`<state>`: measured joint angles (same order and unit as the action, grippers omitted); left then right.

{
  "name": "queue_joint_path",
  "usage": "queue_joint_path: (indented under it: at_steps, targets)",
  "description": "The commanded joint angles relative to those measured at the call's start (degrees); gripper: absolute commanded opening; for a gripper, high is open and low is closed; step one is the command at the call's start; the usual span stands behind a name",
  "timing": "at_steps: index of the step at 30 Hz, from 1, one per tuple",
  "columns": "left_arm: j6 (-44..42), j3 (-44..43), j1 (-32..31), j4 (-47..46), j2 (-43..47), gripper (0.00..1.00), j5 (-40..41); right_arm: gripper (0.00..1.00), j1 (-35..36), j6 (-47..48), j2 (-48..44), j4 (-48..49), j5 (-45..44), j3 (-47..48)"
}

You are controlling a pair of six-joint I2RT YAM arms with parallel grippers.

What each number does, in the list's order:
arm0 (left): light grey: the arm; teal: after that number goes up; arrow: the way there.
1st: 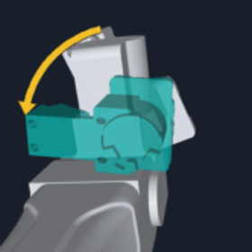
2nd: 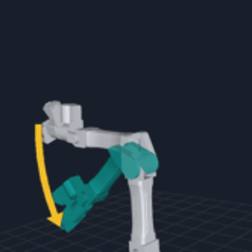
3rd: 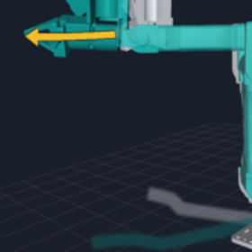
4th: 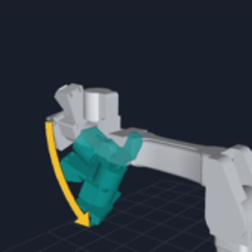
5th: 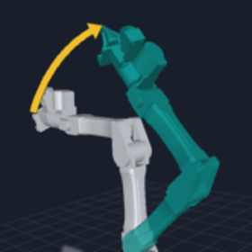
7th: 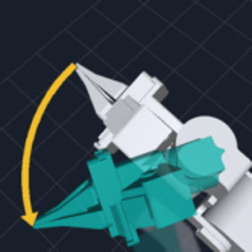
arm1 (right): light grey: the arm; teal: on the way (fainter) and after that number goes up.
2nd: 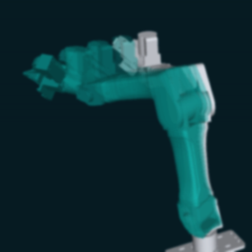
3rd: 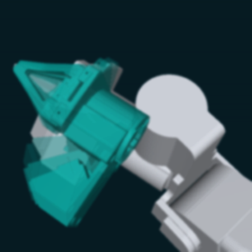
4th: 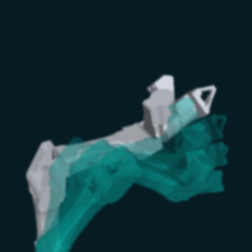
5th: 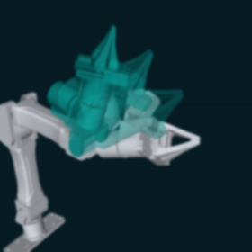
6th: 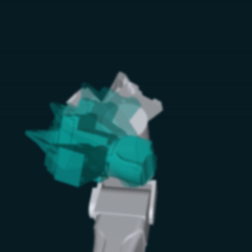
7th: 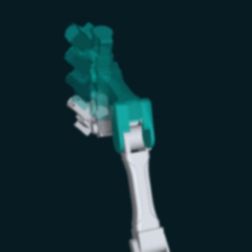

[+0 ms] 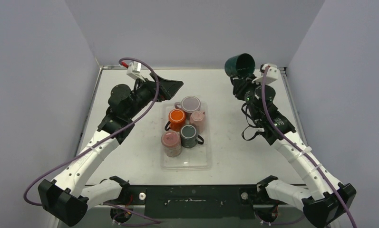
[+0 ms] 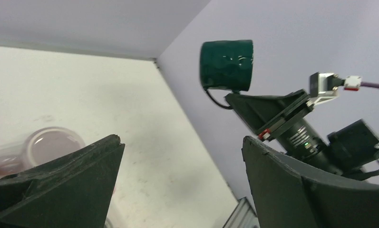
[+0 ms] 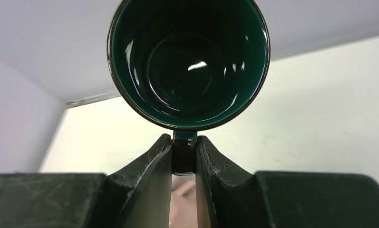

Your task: Turn the mug right side up

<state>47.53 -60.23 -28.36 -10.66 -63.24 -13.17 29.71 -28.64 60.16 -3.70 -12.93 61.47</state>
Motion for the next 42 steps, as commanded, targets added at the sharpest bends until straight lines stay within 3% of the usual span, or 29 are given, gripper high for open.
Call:
queue_joint_path:
  at_steps: [1, 7, 13, 23, 31, 37, 42]
  targets:
    - [-9.1, -2.1, 0.5, 14.0, 2.1, 0.96, 6.1, 0.05, -5.0, 2.4, -1.0, -4.3, -9.4, -0.1]
    - [-14.6, -3.6, 0.6, 26.7, 2.3, 0.96, 12.5, 0.05, -9.1, 3.7, 1.2, -5.7, -10.7, -5.9]
    - [-16.1, -2.8, 0.6, 33.0, 1.8, 0.96, 13.5, 0.05, -11.9, 2.8, 4.1, -3.7, -8.3, -12.0]
    - [-15.3, -4.8, 0.4, 37.8, -2.8, 0.96, 6.0, 0.05, -17.2, 4.4, 9.8, 5.7, -1.3, -20.0]
    - [-14.0, -4.9, 0.3, 38.0, -3.5, 0.96, 6.5, 0.05, -17.4, 5.4, 13.8, 10.0, 0.6, -24.1]
    - [-14.1, -5.6, 0.2, 38.5, -3.9, 0.96, 5.7, 0.26, -17.3, 5.2, 15.0, 7.5, 0.1, -24.8]
    - [-14.0, -6.6, 0.0, 38.8, -4.4, 0.96, 6.0, 0.56, -17.3, 4.3, 13.8, 5.2, -1.5, -25.3]
